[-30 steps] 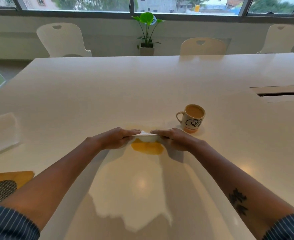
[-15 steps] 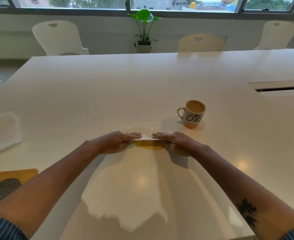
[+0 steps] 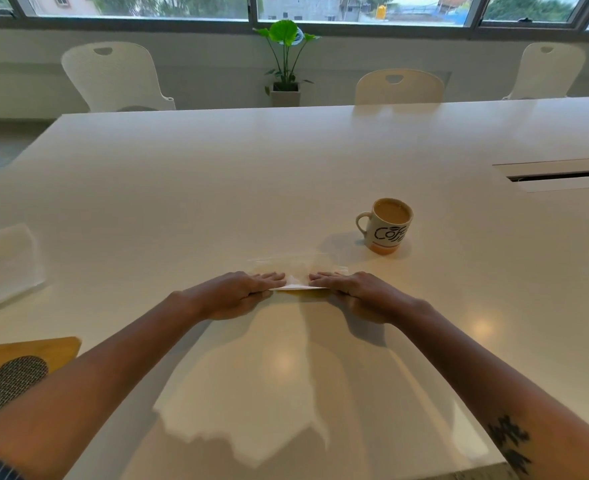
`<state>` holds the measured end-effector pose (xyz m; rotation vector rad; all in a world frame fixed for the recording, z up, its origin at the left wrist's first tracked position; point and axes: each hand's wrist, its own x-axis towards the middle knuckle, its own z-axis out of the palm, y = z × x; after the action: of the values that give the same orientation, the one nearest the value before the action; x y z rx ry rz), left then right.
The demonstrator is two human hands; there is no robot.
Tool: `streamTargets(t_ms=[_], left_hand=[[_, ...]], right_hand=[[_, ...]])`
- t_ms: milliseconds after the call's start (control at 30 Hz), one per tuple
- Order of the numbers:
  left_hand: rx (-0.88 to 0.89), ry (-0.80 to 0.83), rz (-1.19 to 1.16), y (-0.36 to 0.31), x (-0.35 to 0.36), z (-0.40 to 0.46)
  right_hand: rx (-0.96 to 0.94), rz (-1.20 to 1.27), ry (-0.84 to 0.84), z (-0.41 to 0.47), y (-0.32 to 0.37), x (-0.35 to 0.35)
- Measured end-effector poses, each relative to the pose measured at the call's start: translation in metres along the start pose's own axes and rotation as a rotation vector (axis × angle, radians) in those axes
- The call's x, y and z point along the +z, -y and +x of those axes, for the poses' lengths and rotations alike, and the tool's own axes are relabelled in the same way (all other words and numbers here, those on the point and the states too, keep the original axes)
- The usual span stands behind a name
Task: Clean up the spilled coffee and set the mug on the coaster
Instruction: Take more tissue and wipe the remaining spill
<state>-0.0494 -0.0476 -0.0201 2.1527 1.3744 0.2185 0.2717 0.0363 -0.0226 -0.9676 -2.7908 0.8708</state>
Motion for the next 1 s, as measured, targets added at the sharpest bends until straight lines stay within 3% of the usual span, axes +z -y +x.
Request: streamTargets(t_ms=[233,1000], left_hand=[[-0.007,-0.006,-0.006,-0.004,0.005,-0.005],[0.093,0.020,0.395,-0.005,0.021,-0.015]], right_hand=[[-0.001,-0.029,0.047,-0.004,0.004,0.001],[-0.179,-0.432,0.109,-0.015,-0.003,0.014]])
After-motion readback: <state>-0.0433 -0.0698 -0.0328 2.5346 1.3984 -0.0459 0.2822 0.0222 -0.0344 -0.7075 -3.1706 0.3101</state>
